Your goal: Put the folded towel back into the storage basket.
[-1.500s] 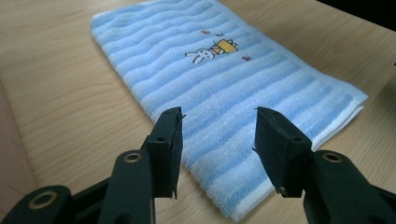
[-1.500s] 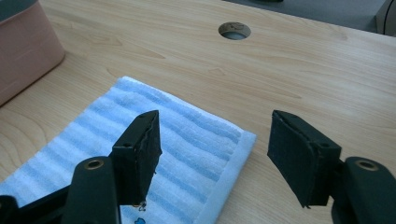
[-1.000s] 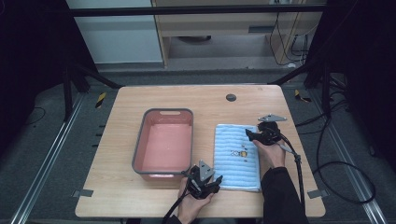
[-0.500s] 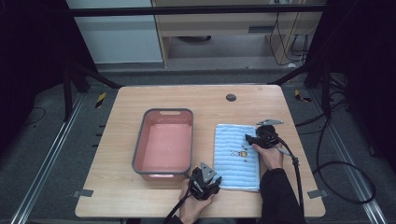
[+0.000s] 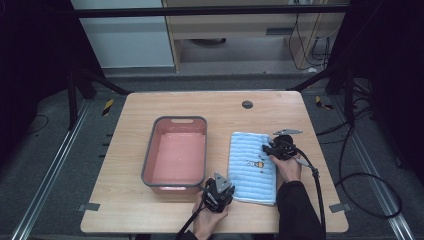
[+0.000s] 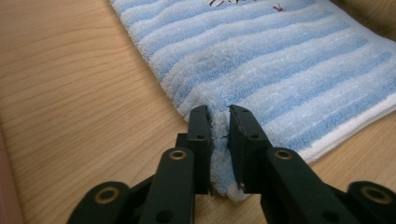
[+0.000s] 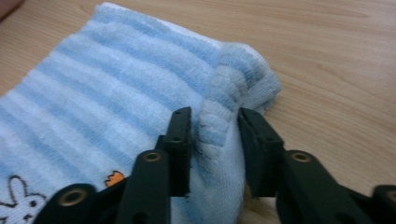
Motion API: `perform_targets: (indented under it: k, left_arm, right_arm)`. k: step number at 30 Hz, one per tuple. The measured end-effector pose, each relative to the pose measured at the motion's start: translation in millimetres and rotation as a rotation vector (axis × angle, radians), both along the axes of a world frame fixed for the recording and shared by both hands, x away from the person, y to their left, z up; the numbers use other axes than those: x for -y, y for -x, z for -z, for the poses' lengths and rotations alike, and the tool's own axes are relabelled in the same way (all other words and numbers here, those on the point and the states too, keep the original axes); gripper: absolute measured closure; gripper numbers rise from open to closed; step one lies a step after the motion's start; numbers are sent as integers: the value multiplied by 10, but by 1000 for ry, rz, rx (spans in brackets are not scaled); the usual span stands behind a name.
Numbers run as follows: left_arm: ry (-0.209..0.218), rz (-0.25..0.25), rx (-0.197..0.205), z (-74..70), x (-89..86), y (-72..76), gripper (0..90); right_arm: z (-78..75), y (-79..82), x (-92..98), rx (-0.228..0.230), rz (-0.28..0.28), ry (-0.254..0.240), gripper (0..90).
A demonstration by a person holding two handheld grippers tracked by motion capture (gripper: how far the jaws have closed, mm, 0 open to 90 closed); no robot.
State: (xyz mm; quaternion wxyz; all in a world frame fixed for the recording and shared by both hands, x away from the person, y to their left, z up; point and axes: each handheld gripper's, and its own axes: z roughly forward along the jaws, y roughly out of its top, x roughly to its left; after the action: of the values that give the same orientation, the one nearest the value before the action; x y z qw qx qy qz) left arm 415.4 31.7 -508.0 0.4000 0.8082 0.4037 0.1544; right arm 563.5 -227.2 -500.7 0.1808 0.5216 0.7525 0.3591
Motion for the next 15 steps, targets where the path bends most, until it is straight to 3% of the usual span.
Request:
perform_targets:
  k: [7, 15]
  left_arm:
    - [44, -12, -25, 5, -28, -3, 864]
    - [98, 10, -10, -65, -84, 33, 871]
  right_arm:
    - [-21, 8, -3, -4, -16, -32, 806]
    - [-190, 74, 3, 58, -40, -49, 817]
